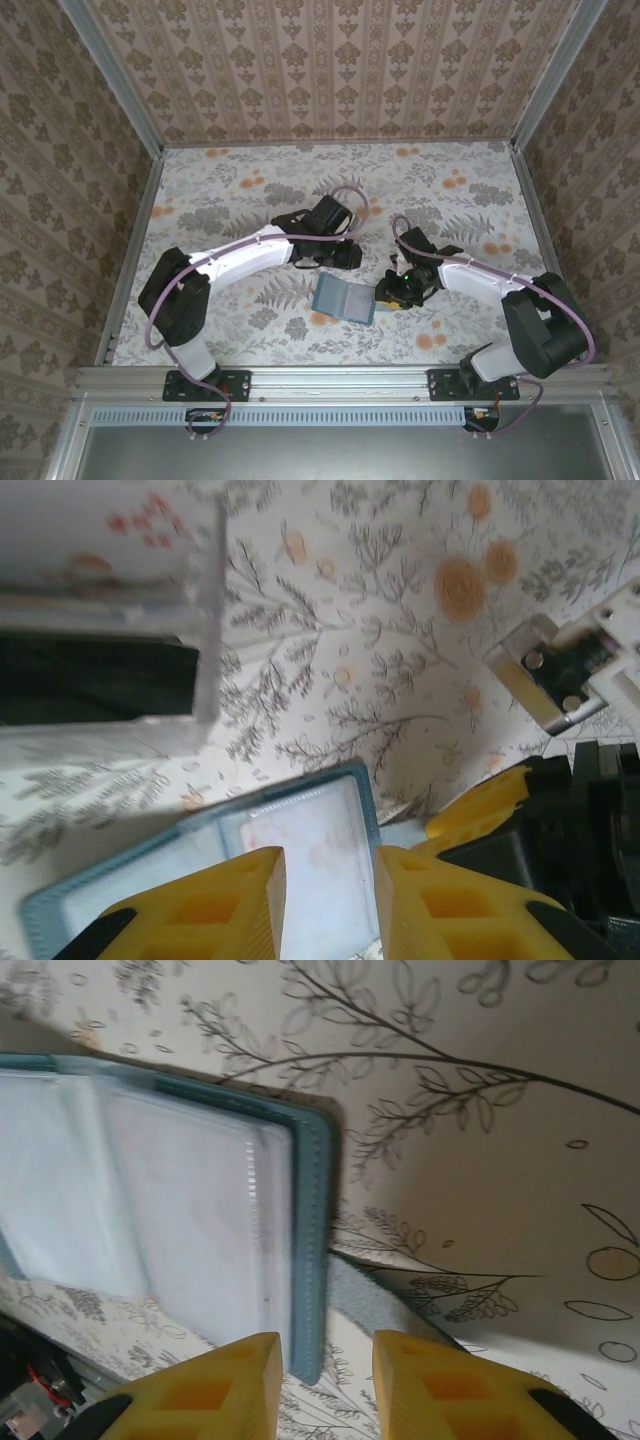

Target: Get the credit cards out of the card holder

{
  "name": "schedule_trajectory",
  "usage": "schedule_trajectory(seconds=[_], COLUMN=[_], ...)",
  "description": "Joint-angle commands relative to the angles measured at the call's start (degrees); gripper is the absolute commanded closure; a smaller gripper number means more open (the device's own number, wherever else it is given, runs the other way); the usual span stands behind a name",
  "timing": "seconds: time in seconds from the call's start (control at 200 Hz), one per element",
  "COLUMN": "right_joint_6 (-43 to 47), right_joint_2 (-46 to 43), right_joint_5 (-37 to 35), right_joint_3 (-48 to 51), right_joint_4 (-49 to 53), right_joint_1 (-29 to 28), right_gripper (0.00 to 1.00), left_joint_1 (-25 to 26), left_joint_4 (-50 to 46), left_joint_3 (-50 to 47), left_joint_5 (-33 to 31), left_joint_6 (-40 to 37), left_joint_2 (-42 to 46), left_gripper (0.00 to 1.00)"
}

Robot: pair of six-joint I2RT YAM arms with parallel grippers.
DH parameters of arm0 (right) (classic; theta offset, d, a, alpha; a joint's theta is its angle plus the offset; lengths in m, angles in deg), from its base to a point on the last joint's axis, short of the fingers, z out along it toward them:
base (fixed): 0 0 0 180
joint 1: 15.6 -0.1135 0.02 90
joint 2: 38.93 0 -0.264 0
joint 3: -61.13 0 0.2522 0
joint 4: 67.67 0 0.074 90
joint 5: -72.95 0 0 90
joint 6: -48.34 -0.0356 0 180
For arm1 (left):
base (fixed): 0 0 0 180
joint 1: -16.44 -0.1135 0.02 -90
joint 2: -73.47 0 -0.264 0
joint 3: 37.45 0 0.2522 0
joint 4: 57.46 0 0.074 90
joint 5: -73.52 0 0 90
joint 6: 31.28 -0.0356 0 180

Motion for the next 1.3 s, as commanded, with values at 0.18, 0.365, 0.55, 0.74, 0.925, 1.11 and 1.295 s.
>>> schedule_trajectory(seconds=[0.18,0.365,0.55,0.74,0.925,1.11,1.295], right_joint_6=[1.3,1.3,1.5,1.6,1.7,1.8,2.0], right_joint_2=[1.7,1.7,2.1,1.9,1.8,2.0,2.2], right_joint_5=[-4.3,-4.7,-4.7,-4.8,-4.8,-4.8,-4.8], right_joint_3=[2.0,2.2,2.1,2.1,1.9,1.5,1.0], right_joint_4=[1.0,1.0,1.0,1.1,1.5,1.5,1.8], right_joint_1=[-0.4,-0.4,-0.4,-0.4,-0.4,-0.4,-0.4], right_gripper=[0.72,0.72,0.72,0.72,0.72,0.72,0.72], left_joint_1=[3.2,4.6,5.4,5.9,6.0,6.0,6.0], left_joint_4=[11.1,16.0,17.3,15.6,12.2,10.7,4.5], left_joint_3=[-6.0,-7.9,-8.8,-8.6,-7.9,-7.5,-5.4], left_joint_5=[8.0,11.8,13.2,13.1,11.5,11.2,7.8], left_joint_6=[10.7,14.5,16.3,16.0,14.6,13.8,11.0], left_joint_2=[-3.2,-5.5,-7.3,-8.6,-9.2,-9.8,-10.0], left_gripper=[0.70,0.70,0.69,0.67,0.66,0.64,0.63])
